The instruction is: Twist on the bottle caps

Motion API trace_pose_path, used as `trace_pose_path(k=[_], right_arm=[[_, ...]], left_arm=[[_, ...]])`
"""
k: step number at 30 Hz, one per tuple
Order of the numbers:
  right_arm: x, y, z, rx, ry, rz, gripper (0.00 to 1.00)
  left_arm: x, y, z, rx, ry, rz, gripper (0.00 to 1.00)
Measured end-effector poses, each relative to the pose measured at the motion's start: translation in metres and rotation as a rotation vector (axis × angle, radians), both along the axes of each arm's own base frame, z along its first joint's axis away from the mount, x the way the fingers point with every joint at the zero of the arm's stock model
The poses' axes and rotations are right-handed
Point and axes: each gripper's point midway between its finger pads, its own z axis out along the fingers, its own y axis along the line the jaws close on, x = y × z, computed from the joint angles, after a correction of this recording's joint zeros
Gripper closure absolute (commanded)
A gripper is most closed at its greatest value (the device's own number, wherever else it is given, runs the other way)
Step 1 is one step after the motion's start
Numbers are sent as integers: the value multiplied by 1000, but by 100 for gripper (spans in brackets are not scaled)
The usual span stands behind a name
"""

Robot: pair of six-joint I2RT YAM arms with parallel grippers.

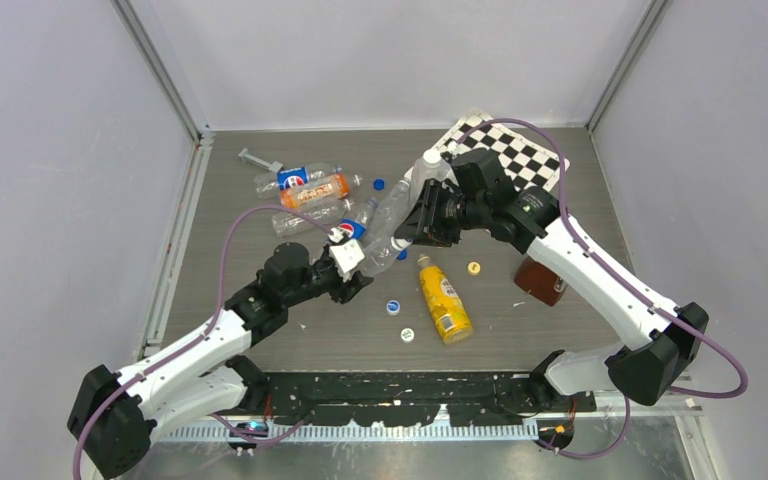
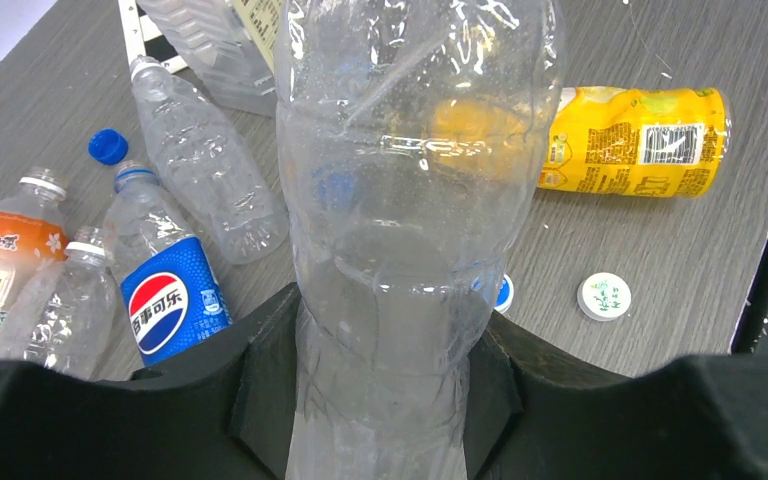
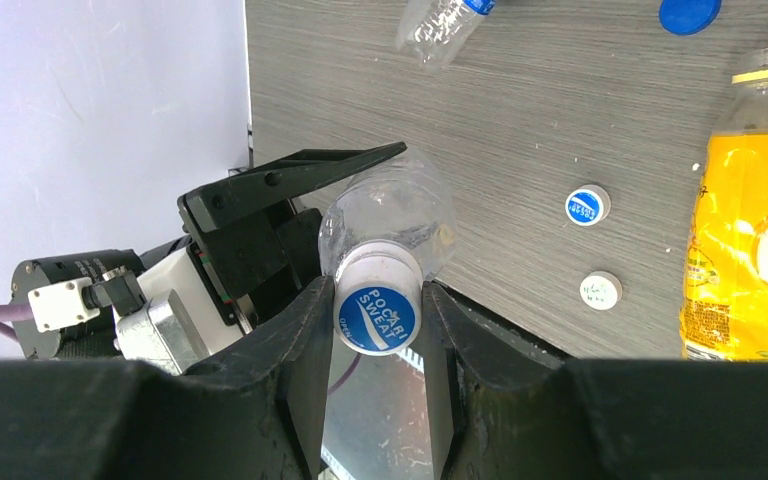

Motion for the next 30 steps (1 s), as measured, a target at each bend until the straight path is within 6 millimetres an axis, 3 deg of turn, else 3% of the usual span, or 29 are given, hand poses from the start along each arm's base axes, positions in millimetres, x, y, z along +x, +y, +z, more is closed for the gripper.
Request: trace_pose_path(k=[5, 19, 27, 30], right_arm=[[3, 0, 1, 1, 3, -29, 73], [5, 0, 15, 3, -35, -40, 31], [7, 0, 23, 7, -54, -45, 11], [9, -1, 32, 8, -84, -37, 8]], left_arm=[[2, 1, 1, -2, -9, 11, 100], [4, -12, 26, -77, -90, -21, 100], [5, -15, 27, -81, -89, -30, 100], [6, -17, 27, -82, -79, -29, 100]])
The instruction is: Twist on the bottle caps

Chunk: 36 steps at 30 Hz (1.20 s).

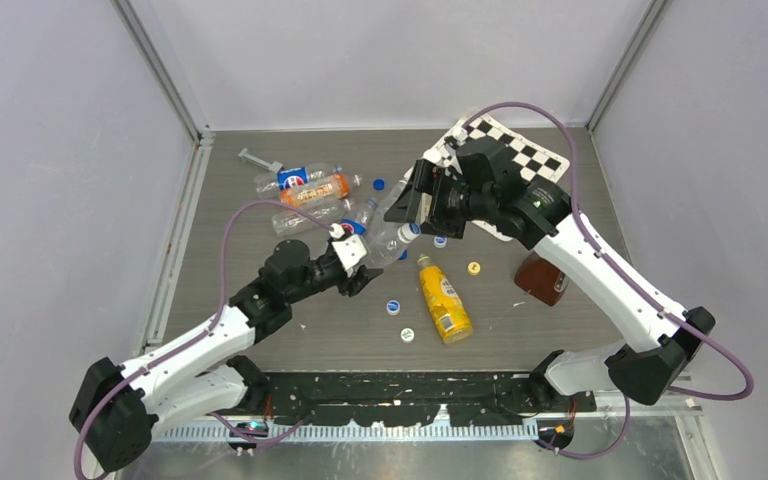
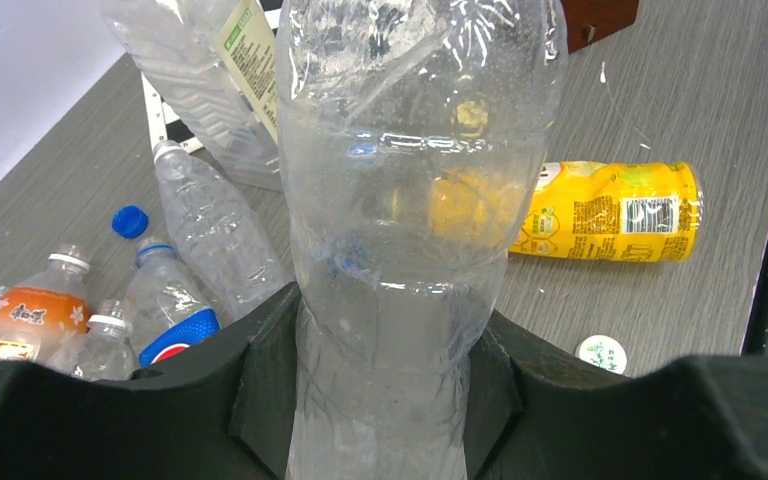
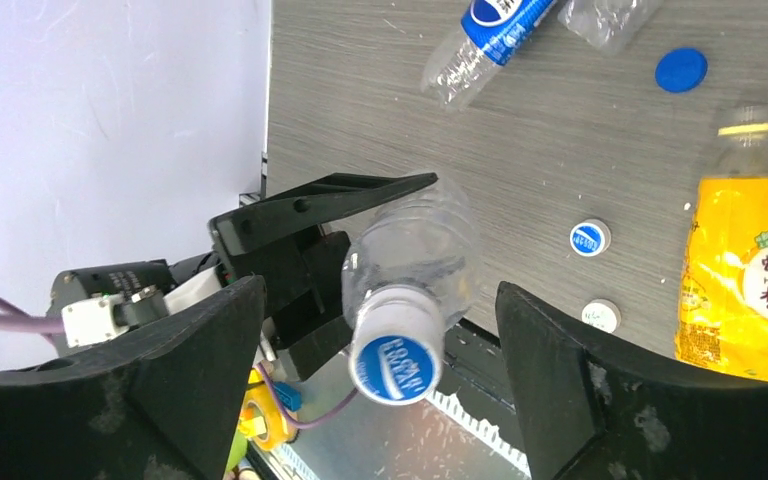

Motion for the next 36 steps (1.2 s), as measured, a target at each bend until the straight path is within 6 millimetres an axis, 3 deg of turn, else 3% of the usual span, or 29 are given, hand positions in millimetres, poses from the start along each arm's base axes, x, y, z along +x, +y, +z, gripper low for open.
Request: trace_pose_path(k=[7, 17, 24, 36], right_arm=[[6, -8, 32, -15, -136, 47, 8], [0, -55, 54, -39, -366, 162, 14], [-11, -48, 48, 3, -459, 290, 23], [-7, -30, 44, 103, -484, 340, 35]], left_arm=[[-1, -6, -4, -18, 61, -11, 100], [-11, -22, 2, -136, 198, -45, 100], [-17, -29, 12, -205, 249, -74, 100], [-21, -34, 17, -238, 274, -99, 100]])
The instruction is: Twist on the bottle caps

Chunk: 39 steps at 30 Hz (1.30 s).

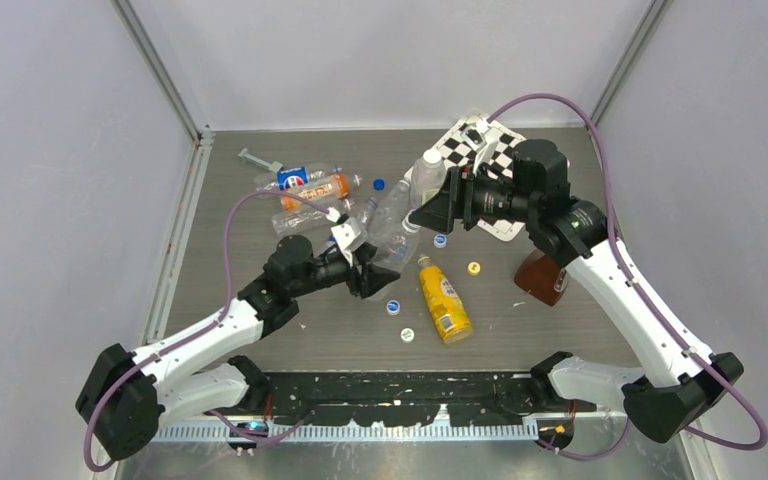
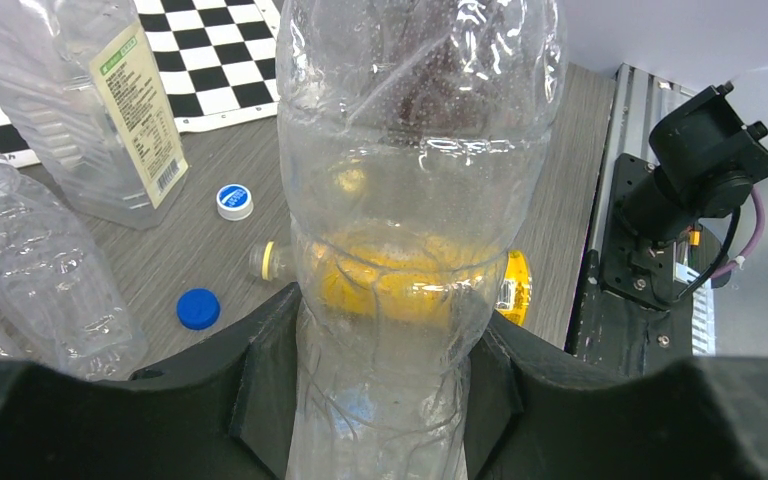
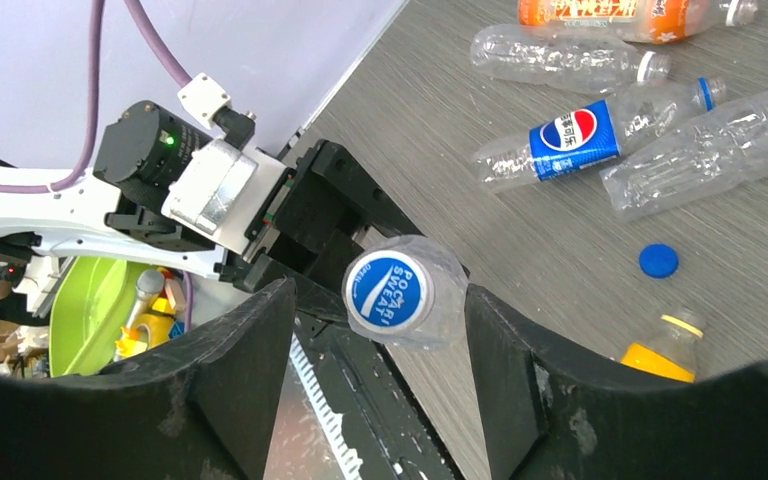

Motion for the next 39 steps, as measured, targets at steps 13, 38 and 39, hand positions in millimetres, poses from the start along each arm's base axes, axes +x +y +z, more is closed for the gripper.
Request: trace_pose_path(k=[13, 38, 39], right_arm=[[2, 6, 3, 36, -7, 20, 53], [9, 12, -11, 15, 10, 30, 85], [10, 12, -12, 11, 8, 26, 86]], left_arm=[[-2, -1, 1, -7, -1, -12, 100], [-2, 1, -4, 23, 52, 0, 100], [-2, 1, -5, 32, 56, 6, 100]])
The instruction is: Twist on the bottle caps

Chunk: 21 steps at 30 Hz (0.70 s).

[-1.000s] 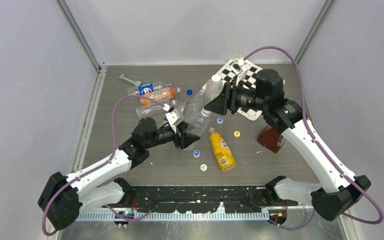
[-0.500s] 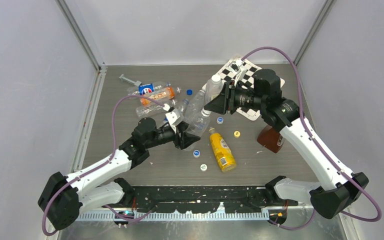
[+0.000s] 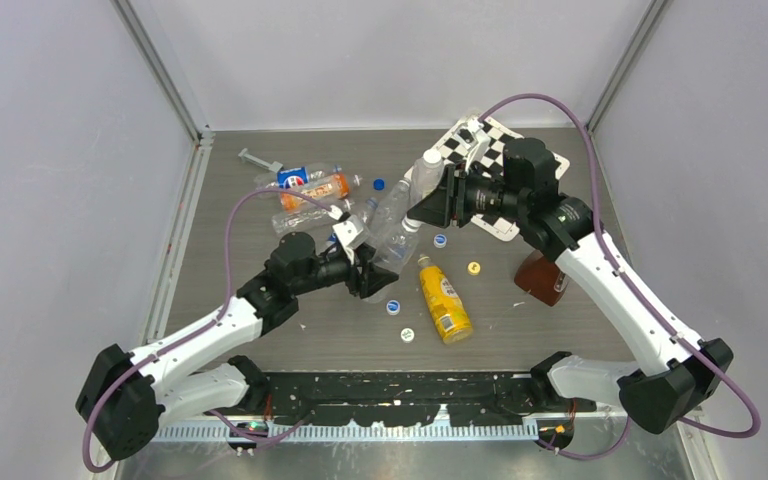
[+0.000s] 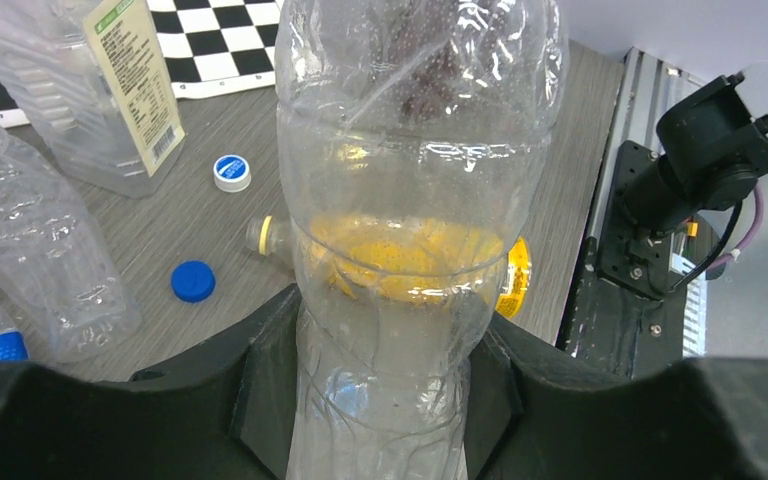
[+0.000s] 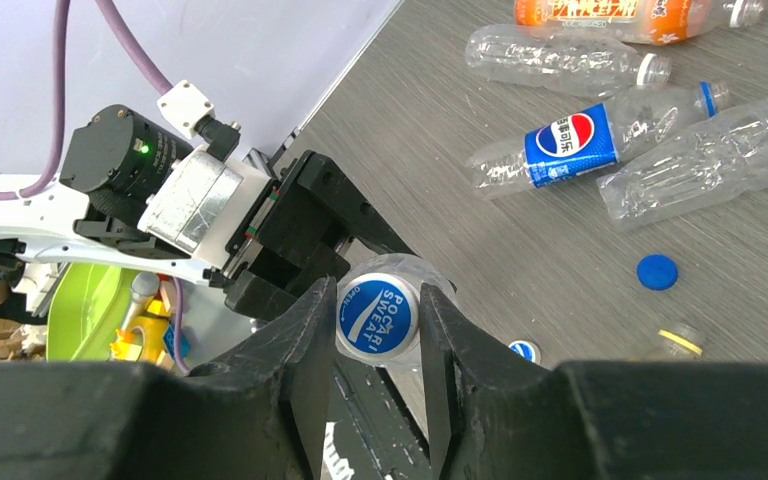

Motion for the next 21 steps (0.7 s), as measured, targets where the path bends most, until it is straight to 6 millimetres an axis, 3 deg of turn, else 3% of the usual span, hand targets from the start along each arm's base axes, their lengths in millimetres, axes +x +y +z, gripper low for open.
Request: trace_pose_path(k=[9, 21], right_arm=[[9, 2, -10, -28, -4, -58, 94], [22, 13, -28, 123, 132, -167, 96]], left_arm=[[9, 7, -6, 59, -13, 51, 100], [17, 18, -21, 78, -17, 126, 100]])
